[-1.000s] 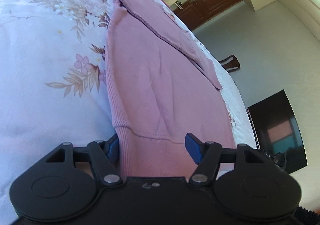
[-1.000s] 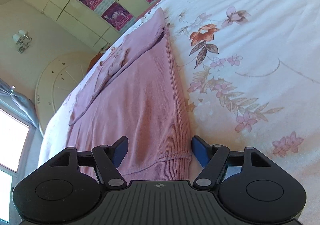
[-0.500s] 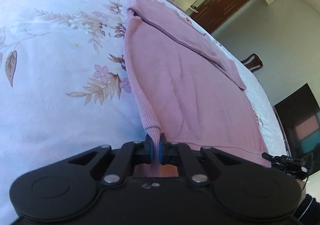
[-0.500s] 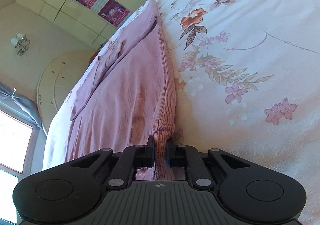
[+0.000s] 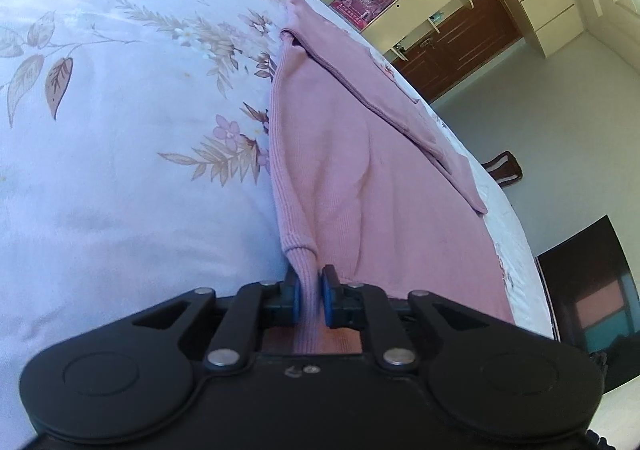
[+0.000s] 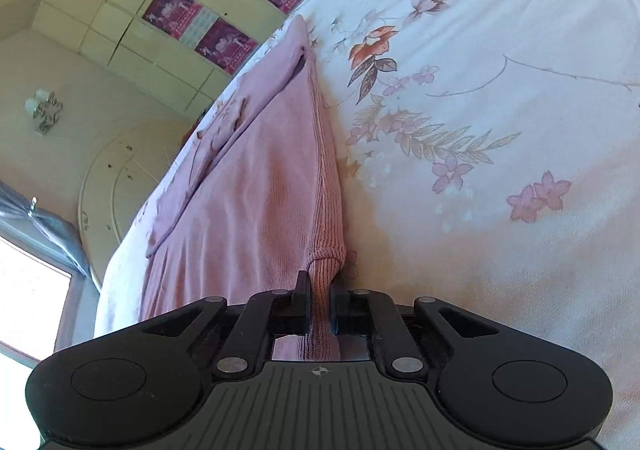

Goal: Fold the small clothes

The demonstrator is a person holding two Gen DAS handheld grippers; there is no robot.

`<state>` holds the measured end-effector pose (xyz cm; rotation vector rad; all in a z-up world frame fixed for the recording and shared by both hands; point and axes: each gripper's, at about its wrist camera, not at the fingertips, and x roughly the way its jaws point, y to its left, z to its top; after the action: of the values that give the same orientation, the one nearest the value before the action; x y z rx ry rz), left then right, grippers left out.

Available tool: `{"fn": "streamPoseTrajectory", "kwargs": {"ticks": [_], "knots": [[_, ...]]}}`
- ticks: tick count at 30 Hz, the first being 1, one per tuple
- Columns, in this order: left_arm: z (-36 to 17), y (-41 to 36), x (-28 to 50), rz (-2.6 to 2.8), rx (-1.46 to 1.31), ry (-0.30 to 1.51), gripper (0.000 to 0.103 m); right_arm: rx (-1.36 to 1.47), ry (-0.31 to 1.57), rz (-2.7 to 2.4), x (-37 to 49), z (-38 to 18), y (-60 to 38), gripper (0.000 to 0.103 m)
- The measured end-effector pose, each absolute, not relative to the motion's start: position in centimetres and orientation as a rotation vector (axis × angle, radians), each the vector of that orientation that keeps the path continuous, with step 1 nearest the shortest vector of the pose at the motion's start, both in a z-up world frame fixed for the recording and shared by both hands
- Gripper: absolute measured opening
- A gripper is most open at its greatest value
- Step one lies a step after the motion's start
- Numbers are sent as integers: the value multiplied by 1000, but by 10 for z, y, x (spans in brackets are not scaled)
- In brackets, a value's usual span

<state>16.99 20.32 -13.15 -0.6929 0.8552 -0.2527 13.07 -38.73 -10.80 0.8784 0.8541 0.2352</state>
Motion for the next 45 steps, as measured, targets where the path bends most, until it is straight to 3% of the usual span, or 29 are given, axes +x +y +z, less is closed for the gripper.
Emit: {"fn": "streamPoseTrajectory", "kwargs": {"ticks": [3,7,10,12,16,23,34,45], "knots": [[-132,202,173,-248,-718,854,18,910,868,255,132,-112,-391,12],[-128,199,172,-218,-701,826,4,886,884,259,139,-108,-389,11],[-115,198,162,-241,-701,730,4,894,793,293,132,-95,-391,7],[-124,197,167,-208,-674,804,4,905,729,321,126,-88,-396,7],[-131,201,167,-194,-730,808,4,781,882,275,138,-100,-384,7],[-103,208,182,-226,-866,671,4,913,749,290,148,-71,-388,7],[-53,196,338,-224,-886,550,4,946,599,282,290,-10,-378,7],[-80,188,509,-146,-753,657,4,983,710,258,490,-60,-382,7]]}}
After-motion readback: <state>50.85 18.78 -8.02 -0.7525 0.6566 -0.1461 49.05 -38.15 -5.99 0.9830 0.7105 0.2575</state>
